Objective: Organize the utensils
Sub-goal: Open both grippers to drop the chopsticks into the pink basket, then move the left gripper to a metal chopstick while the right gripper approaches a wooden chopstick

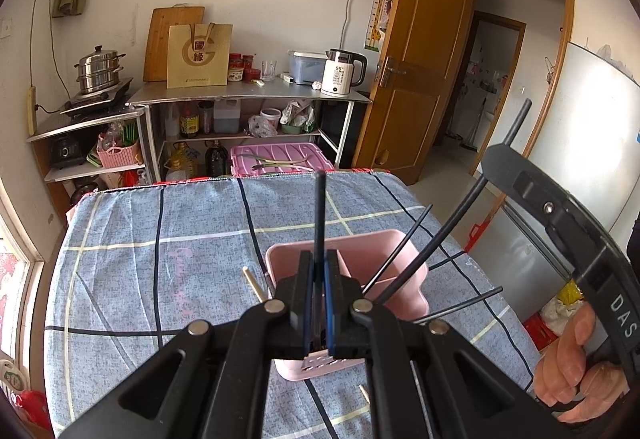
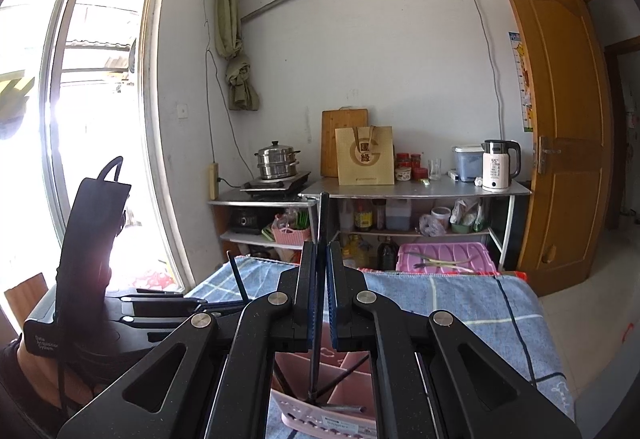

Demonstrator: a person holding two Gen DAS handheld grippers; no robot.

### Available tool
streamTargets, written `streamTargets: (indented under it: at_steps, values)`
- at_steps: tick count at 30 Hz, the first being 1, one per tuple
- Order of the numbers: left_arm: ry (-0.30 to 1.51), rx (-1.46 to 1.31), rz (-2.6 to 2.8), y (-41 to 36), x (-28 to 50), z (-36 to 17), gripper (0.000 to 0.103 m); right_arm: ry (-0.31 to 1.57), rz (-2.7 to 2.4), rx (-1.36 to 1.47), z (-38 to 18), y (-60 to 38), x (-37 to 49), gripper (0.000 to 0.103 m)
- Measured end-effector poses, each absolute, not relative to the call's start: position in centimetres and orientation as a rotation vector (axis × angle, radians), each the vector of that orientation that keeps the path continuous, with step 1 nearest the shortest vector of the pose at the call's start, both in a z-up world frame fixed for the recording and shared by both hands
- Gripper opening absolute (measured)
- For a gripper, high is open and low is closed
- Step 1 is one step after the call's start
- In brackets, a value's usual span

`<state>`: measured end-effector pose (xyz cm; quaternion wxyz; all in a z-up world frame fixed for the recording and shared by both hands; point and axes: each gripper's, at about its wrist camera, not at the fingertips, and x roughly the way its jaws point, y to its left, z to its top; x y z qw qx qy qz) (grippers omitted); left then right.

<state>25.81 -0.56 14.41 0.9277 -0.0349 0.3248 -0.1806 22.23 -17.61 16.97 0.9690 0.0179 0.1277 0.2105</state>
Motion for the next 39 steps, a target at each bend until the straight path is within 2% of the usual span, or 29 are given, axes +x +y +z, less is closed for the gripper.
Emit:
streamTargets:
  at_steps: [10, 12, 13, 14, 21, 25, 33, 39]
  values:
    - [0.697, -0.071, -0.359, -0.2, 25.6, 12.9, 0.008, 0.429, 0.411, 0.038, 12.8, -18.5, 24.0, 0.005]
    - [0.692, -0.073, -0.350, 0.0, 25.4, 12.8, 0.020, 0.441, 0.405, 0.040, 12.5, -18.8, 23.9, 0.006]
    - [0.687, -0.077, -0.343, 0.2, 25.3, 12.9, 0.033, 0.439, 0.400, 0.040, 12.6, -19.0, 23.7, 0.011]
    - [0.679, -0.081, -0.336, 0.4, 25.1, 12.9, 0.039, 0.433, 0.398, 0.041, 12.7, -19.2, 23.5, 0.013]
    - [0.614, -0.083, -0.304, 1.3, 22.9, 14.0, 0.039, 0.378, 0.393, 0.060, 14.1, -21.0, 20.8, 0.019]
    - [0.574, -0.073, -0.300, 1.5, 20.7, 14.5, 0.039, 0.341, 0.393, 0.079, 14.5, -22.0, 18.7, 0.029]
    - [0.513, -0.071, -0.314, 1.7, 16.1, 14.5, 0.039, 0.323, 0.377, 0.107, 13.9, -24.4, 15.1, 0.029]
    - [0.532, -0.083, -0.330, 1.5, 13.8, 12.7, 0.039, 0.369, 0.351, 0.146, 12.2, -26.2, 13.7, 0.029]
